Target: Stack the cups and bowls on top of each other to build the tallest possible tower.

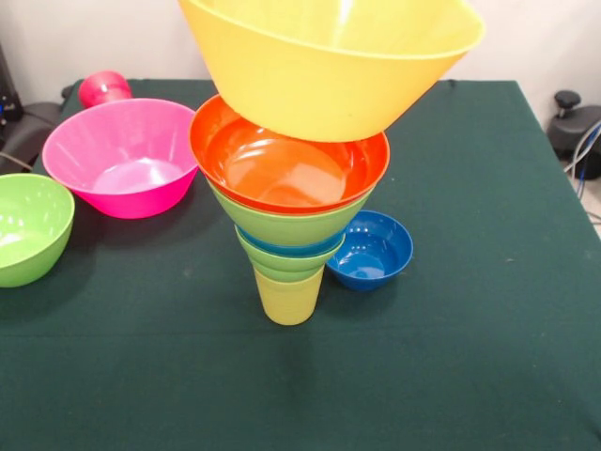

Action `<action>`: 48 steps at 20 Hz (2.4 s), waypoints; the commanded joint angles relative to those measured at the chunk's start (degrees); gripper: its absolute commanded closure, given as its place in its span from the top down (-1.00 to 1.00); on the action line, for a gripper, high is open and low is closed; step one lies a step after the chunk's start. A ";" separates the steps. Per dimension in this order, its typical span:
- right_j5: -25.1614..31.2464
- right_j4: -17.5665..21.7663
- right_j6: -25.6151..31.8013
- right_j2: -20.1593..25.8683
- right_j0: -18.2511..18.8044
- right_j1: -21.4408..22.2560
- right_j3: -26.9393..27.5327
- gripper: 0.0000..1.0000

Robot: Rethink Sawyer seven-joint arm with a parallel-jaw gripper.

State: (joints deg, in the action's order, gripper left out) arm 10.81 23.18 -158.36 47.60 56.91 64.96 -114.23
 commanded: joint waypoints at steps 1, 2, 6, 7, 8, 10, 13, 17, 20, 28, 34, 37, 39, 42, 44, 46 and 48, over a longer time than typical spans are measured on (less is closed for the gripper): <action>-2.65 4.65 4.08 -0.29 -0.39 -3.28 -4.58 -1.00; -2.70 4.79 3.96 -0.30 -0.38 -3.29 -4.57 -1.00; -3.03 5.60 3.59 -0.51 -0.34 -3.51 -4.52 -1.00; -3.02 5.74 3.58 -0.53 -0.29 -3.52 -4.51 -1.00; -3.01 5.89 3.56 -0.54 -0.24 -3.53 -4.49 -1.00; -2.96 6.17 3.73 -0.41 0.04 -3.58 -4.51 -1.00; -2.89 6.50 4.14 0.30 0.95 -3.74 -4.66 -1.00; -2.99 6.78 4.26 1.11 1.80 -4.02 -4.73 -1.00; -3.32 7.02 4.12 1.29 2.06 -4.26 -4.68 -1.00; -3.92 7.26 4.52 2.99 3.97 -5.12 -5.45 -1.00; -5.23 7.93 3.64 1.95 3.09 -5.58 -5.07 -1.00; -5.59 7.81 3.02 1.23 2.34 -5.63 -4.82 -1.00; -5.73 7.57 2.79 1.16 2.14 -5.61 -4.87 -1.00; -5.84 7.15 2.71 1.37 2.16 -5.65 -4.89 -1.00; -6.04 7.09 2.65 1.43 2.23 -5.76 -4.94 -1.00; -6.25 7.02 2.59 1.49 2.29 -5.86 -4.99 -1.00; -6.48 6.99 2.48 1.71 2.48 -5.94 -5.08 -1.00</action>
State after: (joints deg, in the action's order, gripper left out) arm 6.79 27.11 -158.36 48.24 61.42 61.58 -116.11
